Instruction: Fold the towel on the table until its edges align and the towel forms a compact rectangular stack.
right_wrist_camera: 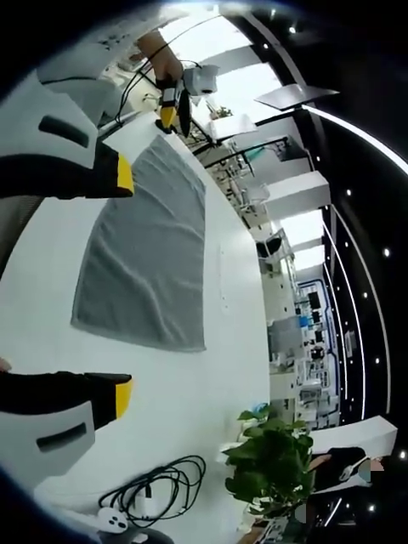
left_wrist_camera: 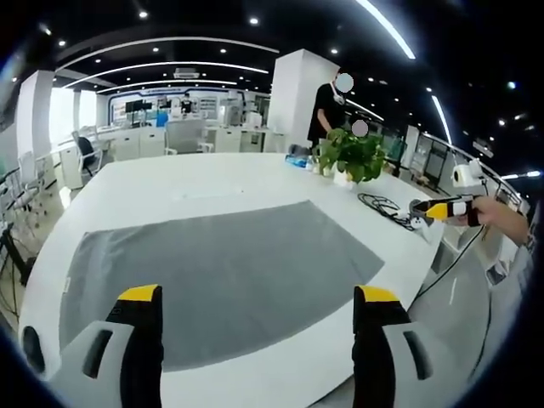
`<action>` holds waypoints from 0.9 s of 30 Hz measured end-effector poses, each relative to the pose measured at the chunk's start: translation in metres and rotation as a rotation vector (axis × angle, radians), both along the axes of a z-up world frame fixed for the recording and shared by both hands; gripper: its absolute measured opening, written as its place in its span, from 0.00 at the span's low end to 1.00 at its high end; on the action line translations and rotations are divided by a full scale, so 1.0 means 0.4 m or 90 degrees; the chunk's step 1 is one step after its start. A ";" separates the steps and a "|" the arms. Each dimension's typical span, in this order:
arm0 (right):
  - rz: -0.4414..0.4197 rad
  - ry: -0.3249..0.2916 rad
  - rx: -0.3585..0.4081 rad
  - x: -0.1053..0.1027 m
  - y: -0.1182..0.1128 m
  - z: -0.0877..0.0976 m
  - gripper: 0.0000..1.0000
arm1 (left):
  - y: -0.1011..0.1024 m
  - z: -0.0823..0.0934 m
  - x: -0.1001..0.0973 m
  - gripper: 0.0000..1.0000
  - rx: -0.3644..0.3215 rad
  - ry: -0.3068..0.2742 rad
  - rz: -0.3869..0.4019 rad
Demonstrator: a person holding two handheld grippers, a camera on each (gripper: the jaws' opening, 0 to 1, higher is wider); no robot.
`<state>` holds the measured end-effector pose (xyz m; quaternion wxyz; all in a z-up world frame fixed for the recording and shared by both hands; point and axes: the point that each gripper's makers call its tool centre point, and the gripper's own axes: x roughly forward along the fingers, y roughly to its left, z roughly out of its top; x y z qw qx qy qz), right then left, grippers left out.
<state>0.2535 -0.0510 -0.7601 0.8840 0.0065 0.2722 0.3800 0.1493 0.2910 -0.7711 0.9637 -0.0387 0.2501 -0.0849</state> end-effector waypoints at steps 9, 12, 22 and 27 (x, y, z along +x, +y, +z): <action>0.007 -0.012 -0.015 0.031 -0.003 0.016 0.83 | -0.088 0.002 0.035 0.95 0.050 0.011 -0.083; 0.011 -0.019 -0.022 0.044 -0.001 0.020 0.82 | -0.123 0.006 0.047 0.95 0.041 0.006 -0.106; 0.047 -0.036 -0.035 0.120 0.035 0.044 0.80 | -0.228 0.003 0.102 0.95 0.042 0.002 -0.187; 0.059 -0.041 -0.039 0.153 0.049 0.044 0.79 | -0.273 0.006 0.132 0.94 0.043 -0.001 -0.226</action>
